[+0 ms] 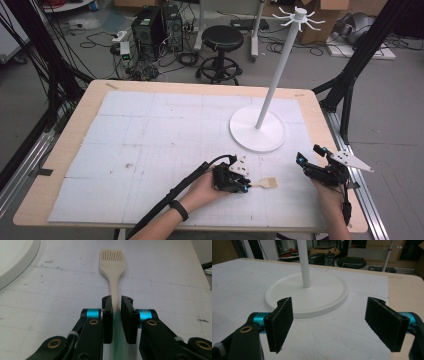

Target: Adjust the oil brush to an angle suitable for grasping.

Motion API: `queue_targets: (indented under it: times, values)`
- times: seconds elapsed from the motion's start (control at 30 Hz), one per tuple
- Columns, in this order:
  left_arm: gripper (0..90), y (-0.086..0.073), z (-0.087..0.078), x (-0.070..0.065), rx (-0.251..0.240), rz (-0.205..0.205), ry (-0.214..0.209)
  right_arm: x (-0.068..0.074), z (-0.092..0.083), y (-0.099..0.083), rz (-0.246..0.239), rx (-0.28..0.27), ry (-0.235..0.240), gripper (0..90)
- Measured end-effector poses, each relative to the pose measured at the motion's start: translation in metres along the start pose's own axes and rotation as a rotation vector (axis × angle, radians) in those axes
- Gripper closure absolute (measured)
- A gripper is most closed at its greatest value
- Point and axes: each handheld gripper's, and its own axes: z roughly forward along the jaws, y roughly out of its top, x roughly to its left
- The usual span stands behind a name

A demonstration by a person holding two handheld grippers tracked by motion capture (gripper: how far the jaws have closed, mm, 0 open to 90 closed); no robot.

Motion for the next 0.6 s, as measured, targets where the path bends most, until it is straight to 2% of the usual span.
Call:
queue_targets:
  times: [0.07,0.1,0.13,0.17,0.2,0.23,0.3,0.33,0.37,0.4,0.43,0.5,0.6]
  values:
    - [69.1,0.000,0.000,0.000,-0.009,-0.007,0.008,0.000,0.000,0.000,0.002,-0.001,0.001,21.9]
    - [69.1,0.000,0.001,0.000,-0.011,-0.014,0.013,0.000,0.000,0.000,0.002,-0.001,0.001,21.9]
    - [62.8,0.000,0.000,0.001,-0.010,-0.018,0.015,0.000,0.001,0.000,-0.003,-0.001,0.002,21.9]
    - [62.8,0.000,0.000,0.001,-0.014,-0.029,0.015,0.000,0.001,0.000,-0.003,-0.001,0.002,21.9]
    - [52.7,0.000,-0.001,0.001,-0.014,-0.030,0.023,0.000,0.001,0.000,-0.004,0.002,0.002,21.9]
    - [52.7,0.001,-0.002,0.001,-0.014,-0.025,0.037,0.000,0.001,0.000,-0.004,0.002,0.002,21.9]
    - [38.9,0.002,-0.006,0.001,-0.028,-0.025,0.046,0.001,0.001,0.000,0.002,0.005,0.005,21.9]
    - [35.1,0.004,-0.012,0.001,-0.057,-0.030,0.036,0.000,0.001,0.000,0.000,0.004,0.008,21.9]
    - [32.3,0.004,-0.012,0.001,-0.057,-0.030,0.036,0.000,0.002,0.000,-0.003,0.002,0.010,21.9]
    - [32.3,0.005,-0.015,0.001,-0.078,-0.038,0.030,0.000,0.002,0.000,-0.003,0.002,0.010,21.9]
    - [26.9,0.006,-0.019,0.001,-0.095,-0.038,0.033,0.001,0.002,-0.001,-0.003,0.009,0.016,21.9]
    - [25.5,0.006,-0.027,0.001,-0.107,-0.032,0.057,0.001,0.002,-0.001,-0.003,0.010,0.019,21.8]
    - [23.0,0.003,-0.042,0.003,-0.135,-0.045,0.092,0.002,0.003,-0.001,-0.007,0.020,0.027,21.7]
